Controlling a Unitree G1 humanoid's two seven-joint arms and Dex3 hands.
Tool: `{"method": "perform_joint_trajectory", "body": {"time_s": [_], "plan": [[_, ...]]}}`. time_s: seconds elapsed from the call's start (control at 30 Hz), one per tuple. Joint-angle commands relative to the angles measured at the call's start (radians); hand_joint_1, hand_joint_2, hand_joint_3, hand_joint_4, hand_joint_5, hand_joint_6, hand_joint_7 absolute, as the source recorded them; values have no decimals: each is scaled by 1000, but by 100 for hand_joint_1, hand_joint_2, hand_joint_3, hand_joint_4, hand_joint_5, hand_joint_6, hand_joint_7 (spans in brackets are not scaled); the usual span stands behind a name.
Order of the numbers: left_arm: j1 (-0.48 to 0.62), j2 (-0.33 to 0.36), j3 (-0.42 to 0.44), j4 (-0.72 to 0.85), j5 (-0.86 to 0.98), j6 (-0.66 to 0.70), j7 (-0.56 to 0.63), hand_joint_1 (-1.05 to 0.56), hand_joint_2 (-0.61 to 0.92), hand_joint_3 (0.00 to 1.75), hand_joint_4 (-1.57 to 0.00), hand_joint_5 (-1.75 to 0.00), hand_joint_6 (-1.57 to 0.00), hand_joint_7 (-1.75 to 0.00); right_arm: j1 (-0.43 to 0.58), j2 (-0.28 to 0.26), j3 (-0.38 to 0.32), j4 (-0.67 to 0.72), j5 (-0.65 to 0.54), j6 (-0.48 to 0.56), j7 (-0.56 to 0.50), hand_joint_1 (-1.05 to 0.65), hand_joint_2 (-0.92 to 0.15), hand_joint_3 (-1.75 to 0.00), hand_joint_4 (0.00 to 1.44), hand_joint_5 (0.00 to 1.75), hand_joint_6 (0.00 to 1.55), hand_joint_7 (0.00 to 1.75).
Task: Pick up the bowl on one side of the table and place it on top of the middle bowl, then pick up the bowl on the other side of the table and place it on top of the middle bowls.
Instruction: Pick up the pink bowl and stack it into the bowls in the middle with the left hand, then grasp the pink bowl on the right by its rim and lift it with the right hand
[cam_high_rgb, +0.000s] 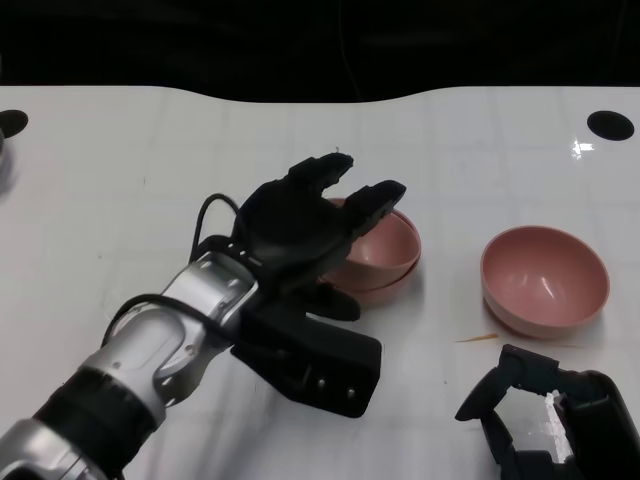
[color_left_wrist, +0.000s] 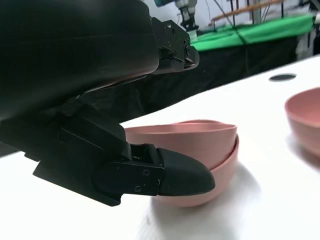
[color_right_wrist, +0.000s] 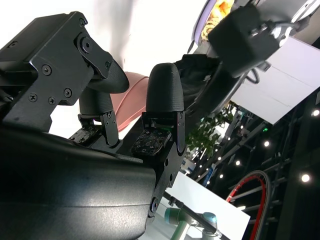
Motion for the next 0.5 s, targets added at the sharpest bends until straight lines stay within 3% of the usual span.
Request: {"method": "perform_joint_trajectory", "body": {"time_s": [0.03, 0.3, 0.5], "plan": [[65, 55, 54, -86, -40, -28, 18, -91, 92, 45, -6, -4, -8, -1, 7, -10, -4, -8, 11, 2, -2, 9, -29, -142, 82, 146, 86, 122], [225, 117, 173, -231, -185, -146, 30, -78, 92, 30, -16, -13, -16, -5, 8, -8, -5, -12, 6, 3, -7, 10, -26, -145, 82, 147, 86, 122], [331, 150, 250, -251, -241, -299, 122, -68, 92, 21, -32, -28, -33, -12, 8, -10, -4, -12, 8, -1, -6, 10, -26, -145, 82, 147, 86, 122]]}}
